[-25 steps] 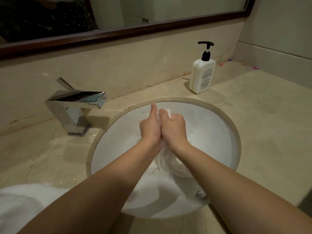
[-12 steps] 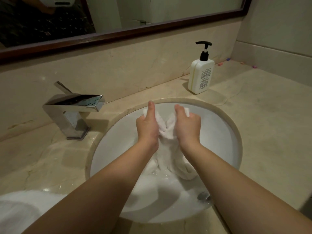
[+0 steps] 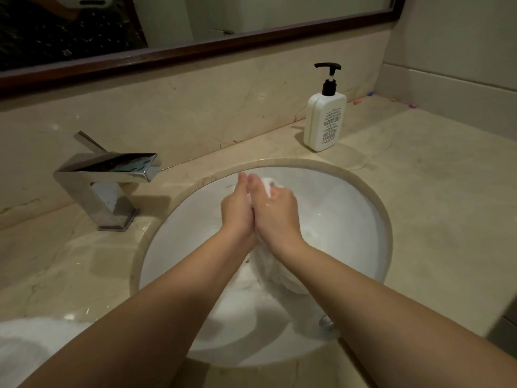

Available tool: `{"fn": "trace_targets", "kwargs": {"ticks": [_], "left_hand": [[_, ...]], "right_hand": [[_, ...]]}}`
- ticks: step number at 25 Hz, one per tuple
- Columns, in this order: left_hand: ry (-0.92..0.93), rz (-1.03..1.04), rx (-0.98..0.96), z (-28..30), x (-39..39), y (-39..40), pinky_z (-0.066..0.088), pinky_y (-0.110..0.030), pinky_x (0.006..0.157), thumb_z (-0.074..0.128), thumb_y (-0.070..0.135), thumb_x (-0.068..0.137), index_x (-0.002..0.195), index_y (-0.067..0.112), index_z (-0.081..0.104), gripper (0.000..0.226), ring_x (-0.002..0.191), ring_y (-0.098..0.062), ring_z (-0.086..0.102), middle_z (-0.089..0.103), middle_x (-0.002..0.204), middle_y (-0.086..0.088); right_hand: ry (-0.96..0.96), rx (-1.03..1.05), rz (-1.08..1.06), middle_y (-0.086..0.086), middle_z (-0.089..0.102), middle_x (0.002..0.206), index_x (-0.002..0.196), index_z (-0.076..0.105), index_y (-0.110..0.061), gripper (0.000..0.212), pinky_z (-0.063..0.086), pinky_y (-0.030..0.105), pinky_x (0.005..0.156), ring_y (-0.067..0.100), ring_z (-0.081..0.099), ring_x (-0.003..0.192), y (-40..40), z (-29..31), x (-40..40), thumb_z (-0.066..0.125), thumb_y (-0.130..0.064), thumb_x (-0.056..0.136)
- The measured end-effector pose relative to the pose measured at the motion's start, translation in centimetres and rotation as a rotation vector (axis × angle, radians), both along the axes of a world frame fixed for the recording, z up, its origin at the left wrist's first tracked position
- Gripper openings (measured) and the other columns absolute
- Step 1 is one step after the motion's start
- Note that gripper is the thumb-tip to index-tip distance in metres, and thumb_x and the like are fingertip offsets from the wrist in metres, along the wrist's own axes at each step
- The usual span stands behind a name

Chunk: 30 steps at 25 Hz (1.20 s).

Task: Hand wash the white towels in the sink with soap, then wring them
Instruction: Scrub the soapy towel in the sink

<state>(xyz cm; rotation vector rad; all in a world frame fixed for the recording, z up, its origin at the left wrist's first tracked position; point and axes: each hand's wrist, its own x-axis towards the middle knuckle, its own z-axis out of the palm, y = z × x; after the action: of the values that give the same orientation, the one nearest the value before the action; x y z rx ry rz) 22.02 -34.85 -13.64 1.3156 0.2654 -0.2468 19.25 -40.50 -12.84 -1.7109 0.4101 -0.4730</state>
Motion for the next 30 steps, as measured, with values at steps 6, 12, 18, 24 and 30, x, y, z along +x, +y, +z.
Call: {"fn": "trace_targets", "kwargs": {"ticks": [6,12,18,24,30], "left_hand": [[0.001,-0.006,0.007,0.1,-0.6,-0.2,0.054,-0.034,0.07,0.055,0.048,0.102,0.078,0.01,0.067,0.046,0.073,-0.024,0.07,0.071,0.069,-0.005],[-0.01,-0.047,0.059,-0.2,-0.7,-0.2,0.057,-0.033,0.069,0.054,0.051,0.101,0.088,0.007,0.069,0.049,0.076,-0.024,0.072,0.074,0.075,-0.008],[-0.027,-0.155,0.107,0.1,-0.8,-0.5,0.06,-0.042,0.087,0.05,0.058,0.1,0.11,0.009,0.074,0.056,0.091,-0.027,0.075,0.078,0.093,-0.01],[-0.023,-0.09,0.053,-0.4,-1.0,-0.7,0.061,-0.044,0.085,0.052,0.055,0.1,0.109,0.003,0.072,0.057,0.088,-0.031,0.075,0.077,0.091,-0.017],[0.028,-0.052,0.023,-0.5,-0.6,-0.3,0.058,-0.035,0.074,0.052,0.052,0.102,0.09,0.01,0.071,0.048,0.081,-0.026,0.074,0.076,0.079,-0.007]], "right_hand": [[0.019,0.021,-0.007,0.004,0.059,0.059,0.056,0.051,-0.018,0.049,0.045,0.033,0.062,0.022,0.059,0.062,-0.1,-0.1,-0.4,0.054,-0.04,0.1],[0.082,0.039,-0.099,0.014,0.07,0.079,0.069,0.06,-0.01,0.048,0.054,0.041,0.078,0.033,0.068,0.083,-0.2,-0.2,0.1,0.052,-0.045,0.1],[0.065,0.129,-0.19,0.007,0.065,0.066,0.06,0.056,-0.015,0.049,0.049,0.036,0.066,0.027,0.064,0.069,-1.2,-0.3,0.3,0.056,-0.045,0.099],[0.146,0.109,-0.154,0.014,0.072,0.085,0.074,0.064,-0.013,0.045,0.054,0.042,0.08,0.034,0.069,0.087,-0.8,-0.3,0.4,0.053,-0.05,0.097],[0.091,0.057,-0.069,0.012,0.068,0.076,0.067,0.059,-0.014,0.043,0.046,0.033,0.067,0.027,0.066,0.076,-0.3,-0.4,0.0,0.054,-0.042,0.1]]}}
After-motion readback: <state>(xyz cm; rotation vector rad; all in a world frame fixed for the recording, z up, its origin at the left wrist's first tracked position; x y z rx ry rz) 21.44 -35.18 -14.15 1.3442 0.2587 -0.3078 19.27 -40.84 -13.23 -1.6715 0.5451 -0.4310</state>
